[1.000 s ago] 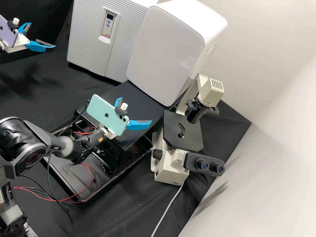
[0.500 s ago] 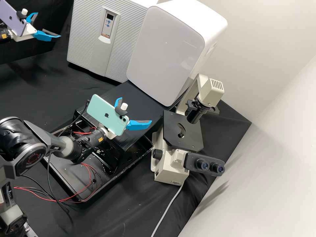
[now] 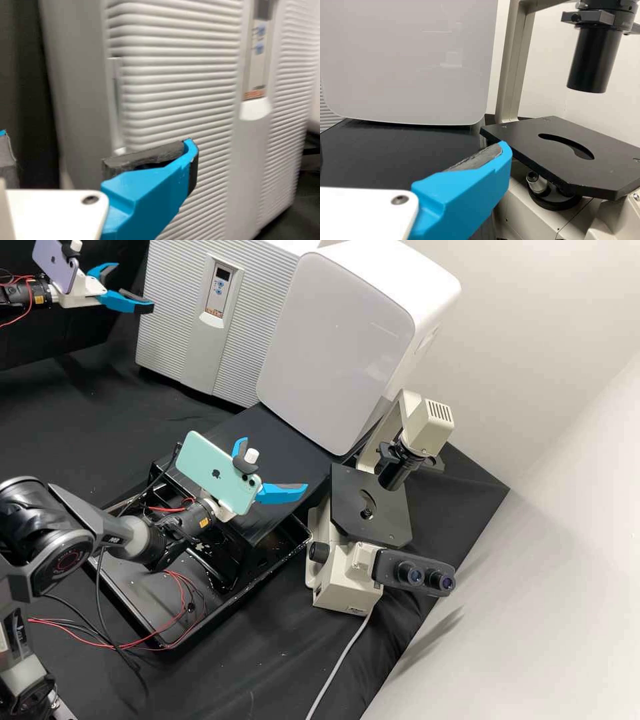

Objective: Open the incubator door

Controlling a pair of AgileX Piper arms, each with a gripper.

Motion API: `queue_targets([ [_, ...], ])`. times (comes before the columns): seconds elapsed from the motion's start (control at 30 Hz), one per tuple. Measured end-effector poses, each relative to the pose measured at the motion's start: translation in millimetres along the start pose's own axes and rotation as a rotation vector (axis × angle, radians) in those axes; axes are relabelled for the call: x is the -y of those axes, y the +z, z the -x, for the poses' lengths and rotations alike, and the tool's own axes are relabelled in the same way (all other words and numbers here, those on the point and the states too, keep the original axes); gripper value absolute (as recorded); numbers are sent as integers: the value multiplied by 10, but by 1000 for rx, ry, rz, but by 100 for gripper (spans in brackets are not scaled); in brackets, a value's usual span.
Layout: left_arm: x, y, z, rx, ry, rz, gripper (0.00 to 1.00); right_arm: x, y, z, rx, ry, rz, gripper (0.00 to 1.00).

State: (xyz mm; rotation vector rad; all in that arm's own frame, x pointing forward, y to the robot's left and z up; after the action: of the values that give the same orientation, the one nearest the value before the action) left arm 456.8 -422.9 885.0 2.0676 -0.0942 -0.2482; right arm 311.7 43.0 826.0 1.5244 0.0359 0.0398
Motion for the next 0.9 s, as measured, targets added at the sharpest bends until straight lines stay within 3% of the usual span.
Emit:
queue_targets([
  [0.1, 5, 9, -82, 54, -14, 51, 100, 0, 0, 0, 0, 0, 0, 100],
  [0.43, -5, 65, -246, 195, -45, 102, 100, 0, 0, 0, 0, 0, 0, 100],
  [0.9, -36, 41, -375, 226, -71, 45, 100, 0, 0, 0, 0, 0, 0, 100],
])
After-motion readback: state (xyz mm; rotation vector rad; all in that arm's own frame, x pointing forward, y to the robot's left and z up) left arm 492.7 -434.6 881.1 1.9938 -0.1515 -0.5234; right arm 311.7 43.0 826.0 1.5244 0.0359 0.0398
